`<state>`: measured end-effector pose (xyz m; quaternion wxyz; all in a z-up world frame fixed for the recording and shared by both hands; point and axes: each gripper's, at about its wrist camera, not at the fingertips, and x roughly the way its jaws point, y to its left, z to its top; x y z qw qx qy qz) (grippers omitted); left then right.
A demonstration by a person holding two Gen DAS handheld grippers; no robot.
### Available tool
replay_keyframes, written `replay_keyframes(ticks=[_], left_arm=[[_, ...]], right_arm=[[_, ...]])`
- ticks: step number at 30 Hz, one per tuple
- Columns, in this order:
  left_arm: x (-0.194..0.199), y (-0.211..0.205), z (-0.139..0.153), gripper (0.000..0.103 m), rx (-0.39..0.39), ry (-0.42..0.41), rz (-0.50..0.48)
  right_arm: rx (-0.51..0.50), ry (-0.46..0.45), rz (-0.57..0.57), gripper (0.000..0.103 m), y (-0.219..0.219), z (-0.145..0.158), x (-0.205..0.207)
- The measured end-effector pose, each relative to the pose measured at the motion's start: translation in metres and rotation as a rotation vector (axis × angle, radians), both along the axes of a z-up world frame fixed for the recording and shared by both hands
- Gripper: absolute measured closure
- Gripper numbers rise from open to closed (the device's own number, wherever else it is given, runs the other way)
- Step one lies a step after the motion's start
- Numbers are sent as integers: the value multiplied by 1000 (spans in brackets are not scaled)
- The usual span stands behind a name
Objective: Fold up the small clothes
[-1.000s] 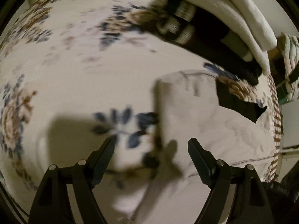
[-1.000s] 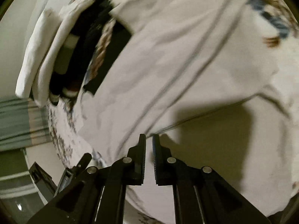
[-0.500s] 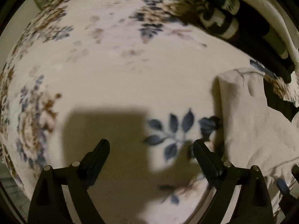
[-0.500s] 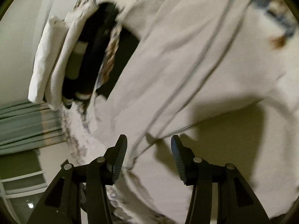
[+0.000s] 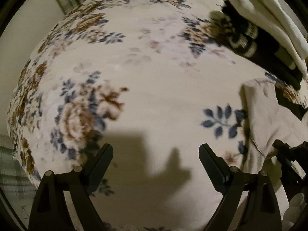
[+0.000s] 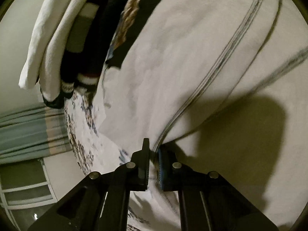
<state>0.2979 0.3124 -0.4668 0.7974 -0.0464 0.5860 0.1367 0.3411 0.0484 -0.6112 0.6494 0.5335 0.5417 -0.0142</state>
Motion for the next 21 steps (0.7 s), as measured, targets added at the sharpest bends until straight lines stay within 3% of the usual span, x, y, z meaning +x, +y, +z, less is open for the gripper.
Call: replay_keyframes(ticks=[6, 8, 9, 11, 12, 16, 21], left_arm=[[5, 3, 11, 11, -4, -21, -11], [8, -6, 16, 11, -5, -37, -35], [11, -12, 18, 11, -8, -45, -49], [15, -24, 22, 11, -25, -55, -73], [17, -31, 23, 11, -41, -59, -84], [35, -76, 18, 11, -116, -56, -152], [61, -132, -7, 11, -98, -23, -264]], right_arm=[[4, 4, 158, 94, 30, 1, 5], [5, 6, 175, 87, 22, 3, 3], [15, 7, 180, 78, 14, 4, 0], [25, -4, 156, 55, -7, 9, -8], [7, -13, 125, 49, -23, 14, -14], [-47, -25, 11, 49, -87, 28, -30], [-214, -41, -108, 49, -171, 53, -33]])
